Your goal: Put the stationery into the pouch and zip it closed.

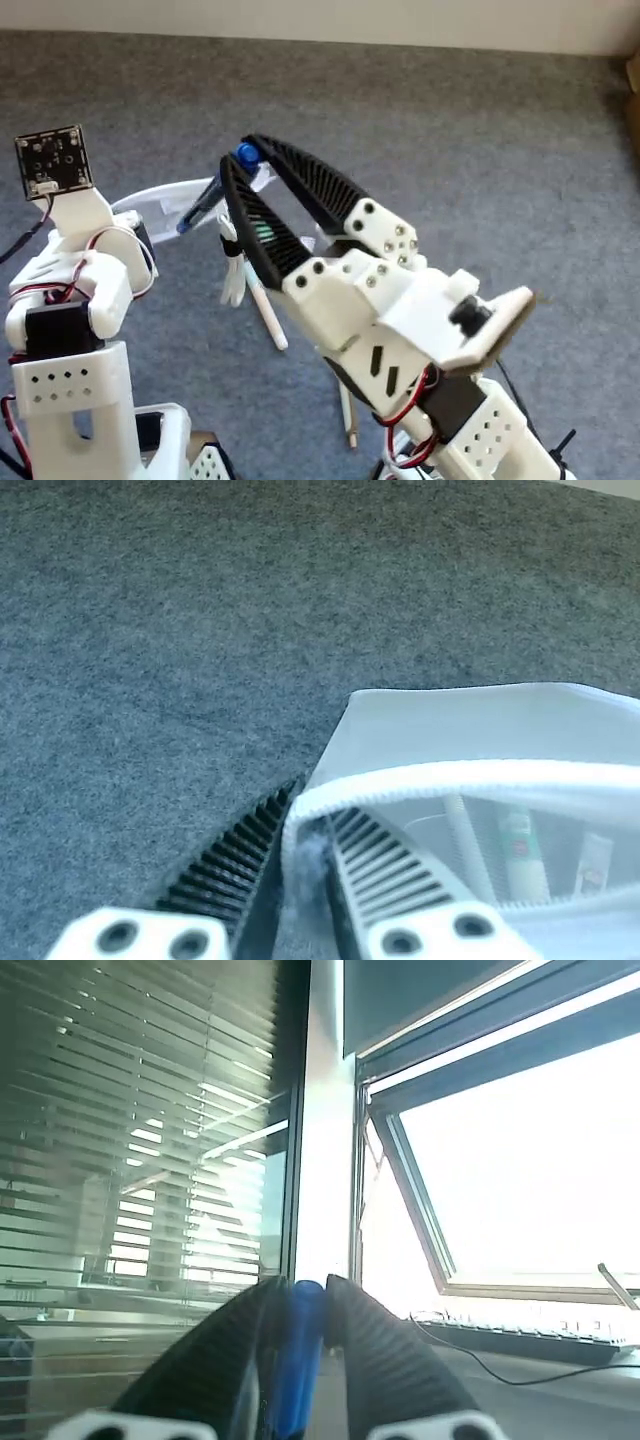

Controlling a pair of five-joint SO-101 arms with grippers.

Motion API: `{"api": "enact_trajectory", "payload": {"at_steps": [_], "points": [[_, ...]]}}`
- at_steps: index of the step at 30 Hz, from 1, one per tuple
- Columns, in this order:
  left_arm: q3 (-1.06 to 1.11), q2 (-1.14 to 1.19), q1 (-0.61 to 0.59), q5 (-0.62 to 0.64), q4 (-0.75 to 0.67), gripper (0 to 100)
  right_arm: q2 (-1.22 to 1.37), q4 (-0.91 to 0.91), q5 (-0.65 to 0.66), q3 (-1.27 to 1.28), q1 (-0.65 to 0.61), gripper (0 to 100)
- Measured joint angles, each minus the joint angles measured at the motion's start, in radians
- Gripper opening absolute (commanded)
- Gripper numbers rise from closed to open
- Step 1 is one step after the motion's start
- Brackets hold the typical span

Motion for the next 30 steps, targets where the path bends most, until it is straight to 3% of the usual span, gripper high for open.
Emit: {"api": "enact_trajectory", "payload": {"at_steps": [9,19,30], "points": [[0.0,0.0,0.0,0.0,0.0,1,0.184,-0.215,0.002,0.0,0.0,0.5],[0.0,0.0,0.0,0.0,0.0,1,0.387,-0.27,0.008,0.0,0.037,0.5],[0.0,0.0,0.0,0.0,0.0,1,0.445,-0.27,0.264,0.089,0.026,0.5]]}}
